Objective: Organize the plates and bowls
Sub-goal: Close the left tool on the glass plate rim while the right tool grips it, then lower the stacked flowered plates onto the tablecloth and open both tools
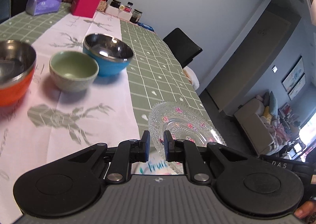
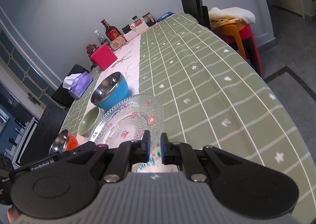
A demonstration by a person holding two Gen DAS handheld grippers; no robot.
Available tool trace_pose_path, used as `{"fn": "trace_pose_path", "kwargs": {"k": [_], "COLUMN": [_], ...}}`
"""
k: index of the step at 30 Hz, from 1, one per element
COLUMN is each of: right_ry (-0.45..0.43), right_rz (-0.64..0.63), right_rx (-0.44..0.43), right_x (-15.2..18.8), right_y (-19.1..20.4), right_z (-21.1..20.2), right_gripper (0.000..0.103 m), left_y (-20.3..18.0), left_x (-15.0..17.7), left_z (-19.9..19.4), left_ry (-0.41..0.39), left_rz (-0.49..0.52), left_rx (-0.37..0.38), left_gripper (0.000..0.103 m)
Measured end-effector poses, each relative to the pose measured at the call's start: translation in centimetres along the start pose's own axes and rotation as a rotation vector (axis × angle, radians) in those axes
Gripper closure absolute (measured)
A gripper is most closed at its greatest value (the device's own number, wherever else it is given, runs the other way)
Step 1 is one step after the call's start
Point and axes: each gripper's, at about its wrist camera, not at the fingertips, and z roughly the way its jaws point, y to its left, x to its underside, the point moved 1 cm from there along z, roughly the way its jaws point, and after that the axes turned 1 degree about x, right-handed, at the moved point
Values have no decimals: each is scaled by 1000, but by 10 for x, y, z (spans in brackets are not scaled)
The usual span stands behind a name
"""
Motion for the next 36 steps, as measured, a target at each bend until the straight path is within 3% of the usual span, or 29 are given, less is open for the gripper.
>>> {"fn": "trace_pose_path", "kwargs": {"k": [8,14,36], "right_ry": [44,63,118], "right_rz": [61,-10,-185], "right_rx": [7,52,163], "right_x": [35,39,51], "right_y": [-24,-15,-1], "right_z": [-20,-13,-1], "right_gripper": [95,95,96], "left_y": [4,10,-1], "left_x": [37,47,62], "left_z": [-10,-6,-8], "left_ry": [42,62,87], "left_rz": [-43,-60,59], "left_rx": [34,6,-111], "left_gripper": [88,88,88]}}
